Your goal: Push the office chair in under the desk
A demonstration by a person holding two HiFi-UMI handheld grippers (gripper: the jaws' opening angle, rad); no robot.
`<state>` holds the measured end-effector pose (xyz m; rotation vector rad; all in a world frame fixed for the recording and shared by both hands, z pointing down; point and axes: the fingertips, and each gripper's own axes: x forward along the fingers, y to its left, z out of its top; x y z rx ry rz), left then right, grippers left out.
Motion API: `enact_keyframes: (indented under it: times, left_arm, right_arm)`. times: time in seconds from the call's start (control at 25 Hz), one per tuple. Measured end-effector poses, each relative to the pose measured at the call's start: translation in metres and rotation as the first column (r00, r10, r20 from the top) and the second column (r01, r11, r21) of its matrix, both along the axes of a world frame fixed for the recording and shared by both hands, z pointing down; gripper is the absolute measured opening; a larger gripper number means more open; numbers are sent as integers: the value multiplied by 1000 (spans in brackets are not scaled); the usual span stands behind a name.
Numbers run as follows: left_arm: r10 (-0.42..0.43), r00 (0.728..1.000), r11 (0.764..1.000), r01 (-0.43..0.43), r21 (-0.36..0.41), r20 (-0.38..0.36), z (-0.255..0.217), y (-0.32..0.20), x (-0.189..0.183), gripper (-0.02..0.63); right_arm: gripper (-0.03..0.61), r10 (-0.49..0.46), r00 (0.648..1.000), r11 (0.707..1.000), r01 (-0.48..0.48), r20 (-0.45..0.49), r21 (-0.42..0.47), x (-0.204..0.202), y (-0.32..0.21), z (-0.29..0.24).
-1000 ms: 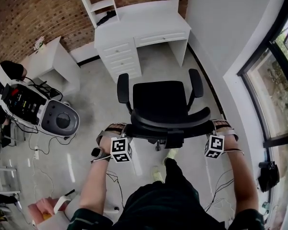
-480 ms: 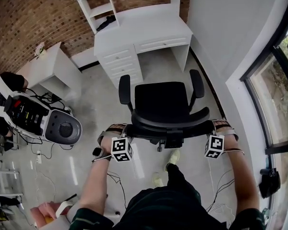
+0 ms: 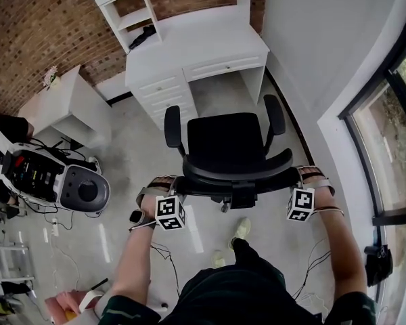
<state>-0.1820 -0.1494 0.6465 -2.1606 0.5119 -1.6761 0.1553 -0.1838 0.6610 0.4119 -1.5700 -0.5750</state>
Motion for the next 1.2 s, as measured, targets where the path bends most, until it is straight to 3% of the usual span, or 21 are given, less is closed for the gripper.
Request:
enact_keyframes:
  times: [0.76, 1.2]
  left_arm:
    - [-61, 998, 998, 61, -5, -2, 1, -94, 50, 95]
    - [-63, 998, 998, 64, 19, -25, -1, -153, 67, 96]
  right_arm:
    - [101, -59, 998, 998, 60, -9, 23, 49, -117, 1]
    - [106, -26, 1000, 999, 27, -13, 18, 65, -178, 1]
